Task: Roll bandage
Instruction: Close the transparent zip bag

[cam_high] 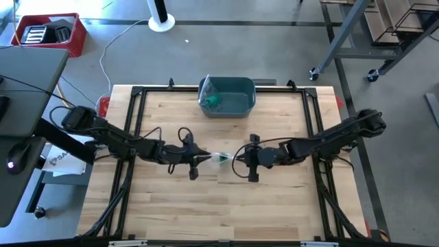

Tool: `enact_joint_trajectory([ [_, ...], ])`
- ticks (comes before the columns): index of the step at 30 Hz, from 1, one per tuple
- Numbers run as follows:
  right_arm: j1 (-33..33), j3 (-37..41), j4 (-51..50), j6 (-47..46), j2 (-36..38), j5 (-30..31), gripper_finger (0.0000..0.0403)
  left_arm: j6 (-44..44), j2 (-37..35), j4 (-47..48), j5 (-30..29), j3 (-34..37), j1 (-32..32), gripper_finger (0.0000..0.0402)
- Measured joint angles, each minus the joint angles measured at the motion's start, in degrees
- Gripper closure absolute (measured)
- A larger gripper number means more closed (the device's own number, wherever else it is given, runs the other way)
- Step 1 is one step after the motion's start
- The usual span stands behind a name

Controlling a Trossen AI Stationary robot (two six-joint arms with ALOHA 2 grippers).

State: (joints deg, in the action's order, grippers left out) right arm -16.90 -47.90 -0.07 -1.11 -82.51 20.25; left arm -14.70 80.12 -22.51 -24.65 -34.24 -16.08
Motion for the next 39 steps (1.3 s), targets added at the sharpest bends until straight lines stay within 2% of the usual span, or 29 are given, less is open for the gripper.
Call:
enact_joint_trajectory([
  [5, -0.1, 0.0, -3.1, -7.0, 3.3, 1.2, 0.0401, 7.3, -5.6, 2.9, 0.1, 0.0, 1.0, 0.0282],
  [9, 0.0, 0.0, -2.1, -7.1, 3.8, 1.2, 0.0402, 14.2, -7.1, -1.9, 2.4, 0.0, 1.5, 0.0216],
  [14, 0.3, 0.0, -0.7, -6.5, 3.8, 1.2, 0.0402, 19.4, -2.6, -13.8, 6.6, 0.0, 1.6, 0.0157],
  [18, 0.8, 0.0, 0.7, -6.5, 3.6, 0.7, 0.0402, 20.8, 3.9, -24.3, 9.0, -0.3, 2.2, 0.0132],
  [21, 1.5, 0.0, 1.1, -6.4, 3.3, -0.4, 0.0402, 23.4, 8.4, -24.1, 7.9, -3.6, 2.4, 0.0127],
  [25, 1.7, 0.0, 1.2, -6.4, 3.2, -1.2, 0.0403, 29.2, 13.0, -20.2, 2.7, -9.6, 2.4, 0.0127],
  [28, 1.5, 0.0, 1.1, -6.4, 3.1, -1.4, 0.0403, 31.7, 14.3, -13.7, 0.1, -13.3, 2.4, 0.0128],
  [32, 0.7, 0.0, 1.0, -6.0, 3.1, -1.4, 0.0403, 30.2, 14.4, -3.8, -0.1, -16.2, 2.5, 0.0134],
  [35, 0.4, 0.0, 0.6, -5.9, 3.1, -1.5, 0.0403, 28.7, 14.4, -1.3, -0.1, -16.5, 2.4, 0.0160],
  [39, 0.4, 0.0, 0.3, -6.0, 3.1, -1.6, 0.0403, 28.3, 14.4, -0.8, -0.1, -16.5, 2.1, 0.0217],
])
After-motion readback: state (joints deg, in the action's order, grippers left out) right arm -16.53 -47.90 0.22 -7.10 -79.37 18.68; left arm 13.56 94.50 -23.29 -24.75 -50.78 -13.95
